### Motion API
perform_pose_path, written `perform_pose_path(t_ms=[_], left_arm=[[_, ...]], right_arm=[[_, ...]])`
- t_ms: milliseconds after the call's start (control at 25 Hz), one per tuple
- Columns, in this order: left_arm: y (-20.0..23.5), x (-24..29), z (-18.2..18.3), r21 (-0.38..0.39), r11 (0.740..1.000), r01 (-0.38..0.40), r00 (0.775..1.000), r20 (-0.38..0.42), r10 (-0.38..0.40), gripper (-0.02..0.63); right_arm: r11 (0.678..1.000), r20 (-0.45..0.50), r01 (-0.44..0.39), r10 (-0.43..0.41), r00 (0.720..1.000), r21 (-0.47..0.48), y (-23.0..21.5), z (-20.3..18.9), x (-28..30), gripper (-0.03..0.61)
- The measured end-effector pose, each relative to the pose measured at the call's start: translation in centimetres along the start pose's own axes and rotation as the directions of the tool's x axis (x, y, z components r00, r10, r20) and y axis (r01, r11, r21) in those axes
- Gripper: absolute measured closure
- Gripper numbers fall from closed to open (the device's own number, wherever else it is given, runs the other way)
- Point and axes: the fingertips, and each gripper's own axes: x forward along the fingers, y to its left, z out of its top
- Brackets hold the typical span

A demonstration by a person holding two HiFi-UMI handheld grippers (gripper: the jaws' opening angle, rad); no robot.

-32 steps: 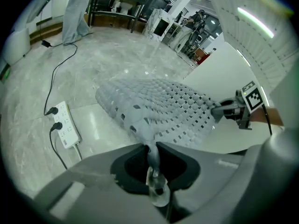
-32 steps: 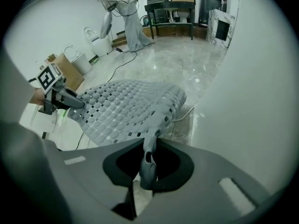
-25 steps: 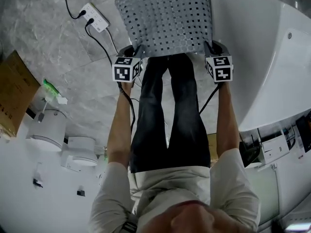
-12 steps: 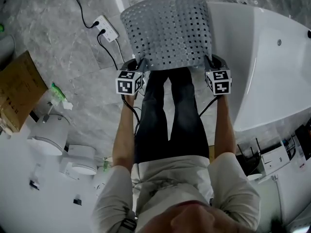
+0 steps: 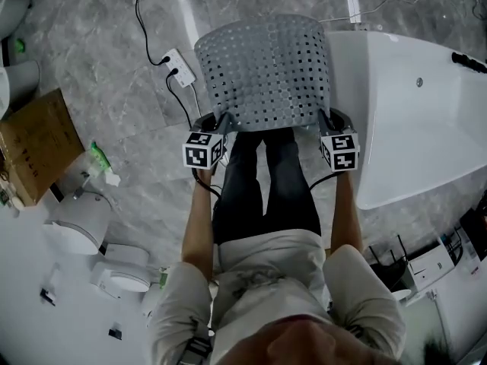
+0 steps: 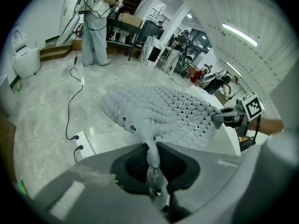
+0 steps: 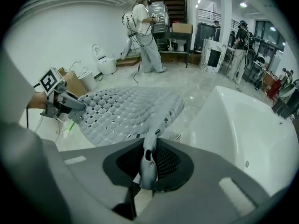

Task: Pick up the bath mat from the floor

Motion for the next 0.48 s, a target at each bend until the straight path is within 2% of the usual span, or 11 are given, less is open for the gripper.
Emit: perform_pose_path(t_ms=[480], left_arm=[[-3.4, -9.2, 4.7, 0.043, 0.999, 0.006, 0.995, 0.094, -0.01, 0.574]], right_arm=[[0.999, 0.101, 0.035, -0.034, 0.994, -0.007, 2.0, 5.4, -9.6, 0.537]])
